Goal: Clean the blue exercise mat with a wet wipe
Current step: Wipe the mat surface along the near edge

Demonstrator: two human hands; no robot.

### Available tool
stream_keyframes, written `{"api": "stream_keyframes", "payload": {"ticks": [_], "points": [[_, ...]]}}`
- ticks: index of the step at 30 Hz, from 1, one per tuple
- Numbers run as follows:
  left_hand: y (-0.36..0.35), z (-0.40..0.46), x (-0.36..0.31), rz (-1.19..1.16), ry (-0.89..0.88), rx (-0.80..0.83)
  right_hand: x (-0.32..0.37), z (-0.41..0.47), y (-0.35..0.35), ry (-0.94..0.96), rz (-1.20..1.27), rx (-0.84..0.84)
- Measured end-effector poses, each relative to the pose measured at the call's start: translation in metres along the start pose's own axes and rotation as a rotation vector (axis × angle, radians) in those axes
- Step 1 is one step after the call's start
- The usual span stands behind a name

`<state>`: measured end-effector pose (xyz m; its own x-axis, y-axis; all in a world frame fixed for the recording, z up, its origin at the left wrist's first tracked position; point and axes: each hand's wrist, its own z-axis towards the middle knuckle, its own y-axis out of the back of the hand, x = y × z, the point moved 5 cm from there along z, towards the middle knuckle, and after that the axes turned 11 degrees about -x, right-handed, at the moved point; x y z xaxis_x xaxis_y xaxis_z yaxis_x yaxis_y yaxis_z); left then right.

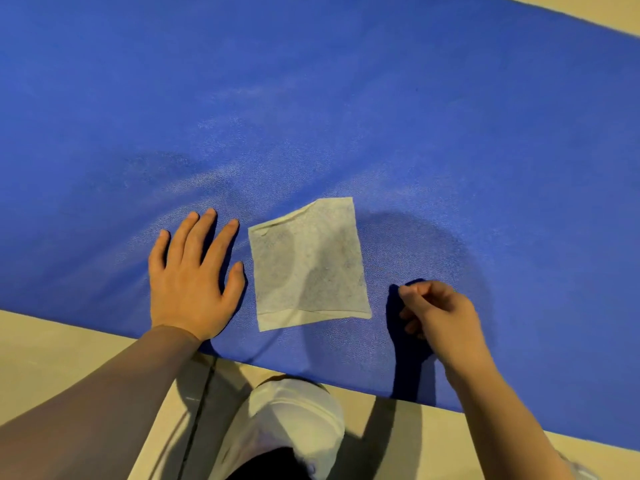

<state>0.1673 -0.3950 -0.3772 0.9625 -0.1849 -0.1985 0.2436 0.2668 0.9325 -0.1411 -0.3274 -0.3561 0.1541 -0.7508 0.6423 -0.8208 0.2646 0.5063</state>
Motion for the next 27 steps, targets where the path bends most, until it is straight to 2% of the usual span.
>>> {"api": "stream_keyframes", "payload": {"ticks": [3, 4, 7, 9, 13, 17, 20, 21, 23, 25, 27], "points": [[0.001, 0.0, 0.0, -0.002, 0.001, -0.004, 0.002, 0.002, 0.001, -0.018, 0.061, 0.05], [0.001, 0.0, 0.0, -0.002, 0.001, -0.004, 0.002, 0.001, 0.004, 0.037, 0.032, 0.005], [0.0, -0.001, -0.001, -0.004, -0.001, -0.006, 0.008, -0.007, 0.021, 0.44, -0.429, -0.299], [0.0, -0.001, -0.001, -0.003, -0.002, -0.01, -0.005, -0.014, 0.018, 0.579, -0.6, -0.394], [0.001, -0.001, 0.0, -0.004, -0.002, 0.0, -0.044, -0.016, 0.002, 0.657, -0.715, -0.431], [0.003, -0.002, -0.001, -0.02, 0.041, 0.049, -0.047, -0.015, 0.005, 0.722, -0.7, -0.518], [0.017, 0.01, -0.004, -0.126, 0.106, 0.084, -0.046, -0.015, 0.0, 0.73, -0.698, -0.537], [0.025, 0.015, -0.015, -0.161, 0.08, 0.049, -0.047, -0.015, 0.0, 0.735, -0.703, -0.546], [0.036, 0.019, -0.058, -0.225, -0.12, -0.044, -0.049, -0.013, 0.002, 0.742, -0.706, -0.552], [0.02, 0.014, -0.103, -0.251, -0.373, 0.009, -0.049, -0.013, 0.004, 0.752, -0.694, -0.563], [-0.011, 0.009, -0.125, -0.185, -0.467, 0.123, -0.049, -0.014, 0.004, 0.758, -0.691, -0.579]]}}
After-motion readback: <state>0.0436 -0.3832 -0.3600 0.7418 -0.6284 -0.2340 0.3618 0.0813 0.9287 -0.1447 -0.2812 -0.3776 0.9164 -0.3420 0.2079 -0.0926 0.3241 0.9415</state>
